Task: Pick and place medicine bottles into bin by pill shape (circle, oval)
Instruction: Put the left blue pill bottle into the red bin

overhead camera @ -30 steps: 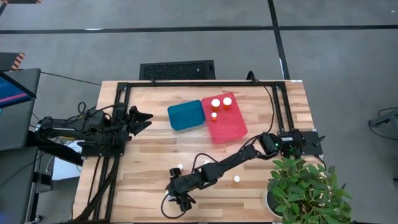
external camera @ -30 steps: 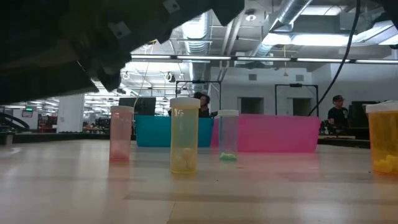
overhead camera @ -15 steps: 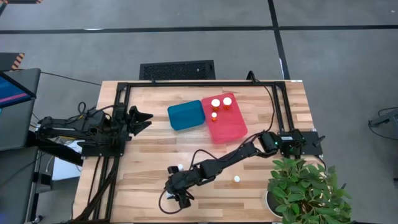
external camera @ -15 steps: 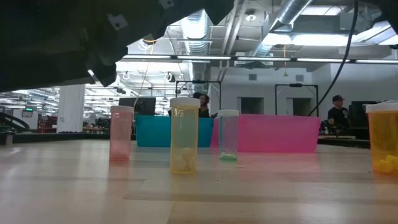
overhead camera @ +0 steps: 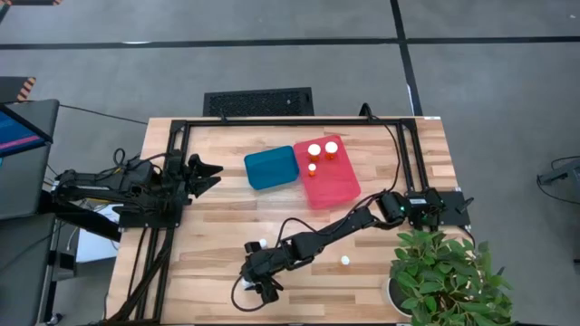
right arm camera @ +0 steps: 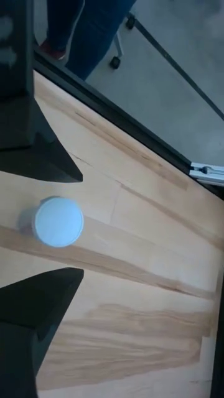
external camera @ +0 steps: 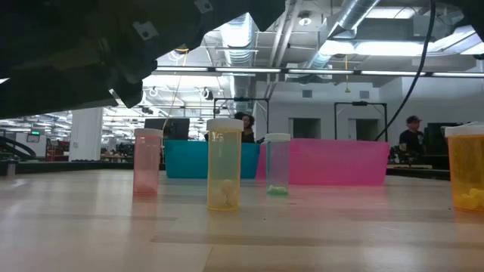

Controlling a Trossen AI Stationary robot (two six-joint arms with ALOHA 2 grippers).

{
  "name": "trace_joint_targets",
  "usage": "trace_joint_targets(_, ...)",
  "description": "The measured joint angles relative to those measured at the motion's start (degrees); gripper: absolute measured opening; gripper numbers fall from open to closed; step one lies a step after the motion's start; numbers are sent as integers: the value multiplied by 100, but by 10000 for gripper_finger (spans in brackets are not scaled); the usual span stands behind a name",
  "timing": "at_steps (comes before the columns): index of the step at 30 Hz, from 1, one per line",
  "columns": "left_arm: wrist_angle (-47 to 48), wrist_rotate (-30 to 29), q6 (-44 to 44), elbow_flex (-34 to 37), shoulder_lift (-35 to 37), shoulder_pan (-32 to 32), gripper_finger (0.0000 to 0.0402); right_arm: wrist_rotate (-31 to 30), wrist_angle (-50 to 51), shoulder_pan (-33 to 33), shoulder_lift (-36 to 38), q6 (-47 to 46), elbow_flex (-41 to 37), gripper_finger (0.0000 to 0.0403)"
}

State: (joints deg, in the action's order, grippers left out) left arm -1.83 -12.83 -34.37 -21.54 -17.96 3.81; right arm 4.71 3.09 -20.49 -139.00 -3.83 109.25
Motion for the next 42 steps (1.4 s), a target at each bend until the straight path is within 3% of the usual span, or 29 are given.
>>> trace_joint_targets(42,1,-121,35,0,0,0,259,11,125,2,-7,129,-2,212)
